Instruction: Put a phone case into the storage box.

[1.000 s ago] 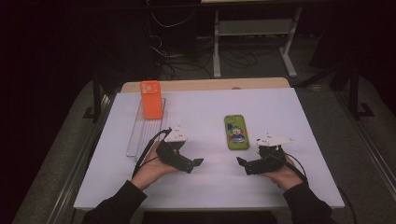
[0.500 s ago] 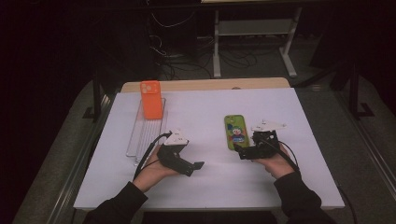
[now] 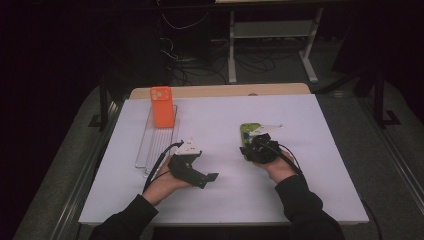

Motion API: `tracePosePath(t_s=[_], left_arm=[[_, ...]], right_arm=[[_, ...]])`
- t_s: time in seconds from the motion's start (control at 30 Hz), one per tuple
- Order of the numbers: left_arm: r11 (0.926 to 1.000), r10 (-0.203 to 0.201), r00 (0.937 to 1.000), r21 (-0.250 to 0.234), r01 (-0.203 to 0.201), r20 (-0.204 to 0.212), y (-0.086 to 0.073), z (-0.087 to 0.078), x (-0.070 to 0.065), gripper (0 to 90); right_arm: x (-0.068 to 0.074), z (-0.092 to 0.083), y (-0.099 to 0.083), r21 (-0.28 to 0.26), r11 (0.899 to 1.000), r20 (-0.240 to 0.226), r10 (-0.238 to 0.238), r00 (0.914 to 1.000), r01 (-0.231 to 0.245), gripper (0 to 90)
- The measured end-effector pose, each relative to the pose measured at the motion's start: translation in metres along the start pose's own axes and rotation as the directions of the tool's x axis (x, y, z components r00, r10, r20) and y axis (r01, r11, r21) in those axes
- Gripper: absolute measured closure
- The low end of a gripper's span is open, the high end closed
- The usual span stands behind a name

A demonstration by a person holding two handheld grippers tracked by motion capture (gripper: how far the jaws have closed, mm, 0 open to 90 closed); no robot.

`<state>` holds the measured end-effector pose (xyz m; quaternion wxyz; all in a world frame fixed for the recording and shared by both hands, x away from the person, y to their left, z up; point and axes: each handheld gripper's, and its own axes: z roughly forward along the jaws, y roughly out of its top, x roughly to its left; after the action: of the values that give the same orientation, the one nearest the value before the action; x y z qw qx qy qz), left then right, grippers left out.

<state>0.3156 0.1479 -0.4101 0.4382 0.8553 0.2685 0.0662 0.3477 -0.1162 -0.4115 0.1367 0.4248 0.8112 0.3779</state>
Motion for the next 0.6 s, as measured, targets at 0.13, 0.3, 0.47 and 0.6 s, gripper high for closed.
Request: tracePosePath(t_s=[0.13, 0.3, 0.47, 0.6], left_arm=[[1.0, 0.007, 1.0, 0.003, -0.007, -0.004, 0.0, 0.0, 0.0, 0.0], [1.0, 0.002, 1.0, 0.001, -0.002, -0.005, 0.0, 0.0, -0.001, 0.0], [1.0, -0.002, 1.0, -0.002, 0.002, -0.005, 0.0, 0.001, -0.001, 0.0], [1.0, -0.008, 1.0, -0.001, 0.008, -0.004, 0.0, 0.0, -0.001, 0.0]], right_arm=[[0.005, 0.014, 0.001, 0.044, 0.999, -0.009, -0.024, 0.9997, 0.024, 82.5], [0.008, 0.026, -0.002, 0.092, 0.995, 0.003, -0.03, 0.9996, 0.029, 87.8], [0.005, 0.029, -0.006, 0.118, 0.992, 0.023, -0.037, 0.999, 0.034, 88.0], [0.0, 0.026, -0.007, 0.125, 0.991, 0.047, -0.051, 0.9976, 0.045, 88.0]])
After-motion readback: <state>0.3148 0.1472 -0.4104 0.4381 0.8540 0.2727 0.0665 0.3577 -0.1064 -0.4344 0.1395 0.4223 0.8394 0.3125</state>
